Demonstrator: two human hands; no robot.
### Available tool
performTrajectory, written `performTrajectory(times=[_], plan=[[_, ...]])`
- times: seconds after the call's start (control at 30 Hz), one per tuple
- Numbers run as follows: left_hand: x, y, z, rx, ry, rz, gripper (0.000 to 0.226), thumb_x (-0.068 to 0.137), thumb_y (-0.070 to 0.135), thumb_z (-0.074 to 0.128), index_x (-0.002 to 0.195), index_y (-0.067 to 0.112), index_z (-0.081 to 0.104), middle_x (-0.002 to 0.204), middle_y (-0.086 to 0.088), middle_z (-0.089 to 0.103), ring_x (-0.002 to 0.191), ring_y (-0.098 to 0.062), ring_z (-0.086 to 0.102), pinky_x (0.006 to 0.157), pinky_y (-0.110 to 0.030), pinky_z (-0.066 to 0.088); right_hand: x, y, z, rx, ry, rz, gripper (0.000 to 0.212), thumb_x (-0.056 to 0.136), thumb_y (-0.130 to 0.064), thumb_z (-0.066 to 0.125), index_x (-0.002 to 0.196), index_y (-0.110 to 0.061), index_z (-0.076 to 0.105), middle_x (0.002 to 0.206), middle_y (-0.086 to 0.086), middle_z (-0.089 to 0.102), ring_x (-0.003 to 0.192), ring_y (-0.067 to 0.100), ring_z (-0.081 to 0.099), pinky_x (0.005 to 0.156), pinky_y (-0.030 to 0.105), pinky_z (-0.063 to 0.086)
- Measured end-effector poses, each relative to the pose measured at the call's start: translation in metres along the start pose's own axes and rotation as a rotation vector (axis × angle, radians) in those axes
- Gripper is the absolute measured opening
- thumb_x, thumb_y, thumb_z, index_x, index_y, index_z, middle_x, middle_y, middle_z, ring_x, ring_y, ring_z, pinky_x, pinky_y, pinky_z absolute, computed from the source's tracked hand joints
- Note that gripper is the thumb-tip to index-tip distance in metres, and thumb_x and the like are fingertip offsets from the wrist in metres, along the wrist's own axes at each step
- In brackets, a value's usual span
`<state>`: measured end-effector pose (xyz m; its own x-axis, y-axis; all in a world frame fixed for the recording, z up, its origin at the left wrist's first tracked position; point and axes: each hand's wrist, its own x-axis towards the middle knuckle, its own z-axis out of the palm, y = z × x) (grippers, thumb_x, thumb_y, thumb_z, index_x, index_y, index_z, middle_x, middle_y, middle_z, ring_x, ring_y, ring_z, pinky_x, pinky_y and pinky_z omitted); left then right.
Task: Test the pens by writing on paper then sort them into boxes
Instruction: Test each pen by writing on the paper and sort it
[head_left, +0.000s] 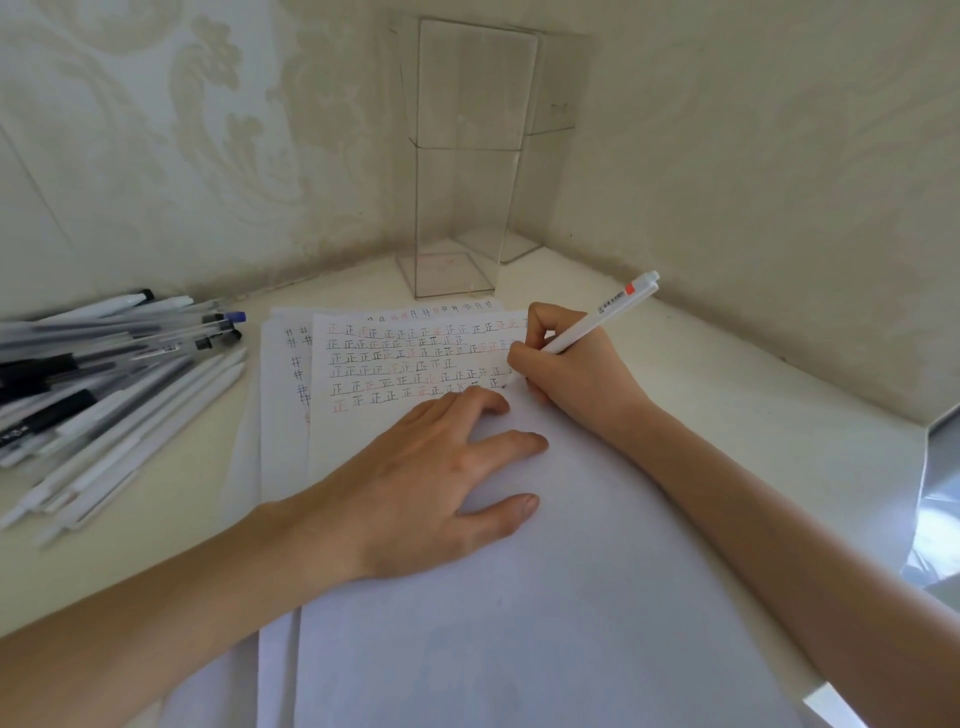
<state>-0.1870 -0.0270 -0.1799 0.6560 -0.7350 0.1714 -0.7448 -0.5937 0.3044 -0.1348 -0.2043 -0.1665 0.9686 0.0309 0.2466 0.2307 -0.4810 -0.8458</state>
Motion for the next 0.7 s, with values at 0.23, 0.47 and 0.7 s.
performTrajectory(times=[0.23,0.47,0.7], plan=[[0.0002,-0.0034,0.0012,-0.066,0.164,-0.019,0.047,0.084,0.061,0.027,0.117,0.029,0.039,0.111,0.018,0.035,0.103,0.001,0.038,0.089,-0.013,0.033,-0.0023,-0.0015,-0.0032,0.026,0.094,-0.005,0.027,0.088,-0.024,0.063,0.072,-0.013,0.043,0.049,0.005,0.053,0.044,0.008,0.041,0.047,0.020,0.034],[-0.0002,0.0011,-0.0066,-0.321,0.224,-0.062,0.064,0.072,0.070,0.049,0.122,0.053,0.014,0.090,0.014,0.049,0.090,-0.007,0.048,0.080,-0.016,0.039,-0.0008,0.0055,-0.0040,-0.133,0.011,-0.127,0.031,0.083,-0.002,0.058,0.111,-0.016,0.061,0.086,-0.004,0.063,0.081,0.008,0.058,0.072,0.017,0.042],[0.0017,-0.0056,-0.0044,-0.322,0.246,0.003,0.042,0.079,0.055,0.057,0.109,0.025,0.060,0.092,0.013,0.059,0.091,-0.002,0.055,0.079,-0.020,0.043,-0.0042,-0.0018,-0.0053,0.038,-0.092,-0.172,0.016,0.087,-0.018,0.066,0.103,-0.022,0.064,0.073,-0.014,0.057,0.070,-0.001,0.053,0.068,0.017,0.040]])
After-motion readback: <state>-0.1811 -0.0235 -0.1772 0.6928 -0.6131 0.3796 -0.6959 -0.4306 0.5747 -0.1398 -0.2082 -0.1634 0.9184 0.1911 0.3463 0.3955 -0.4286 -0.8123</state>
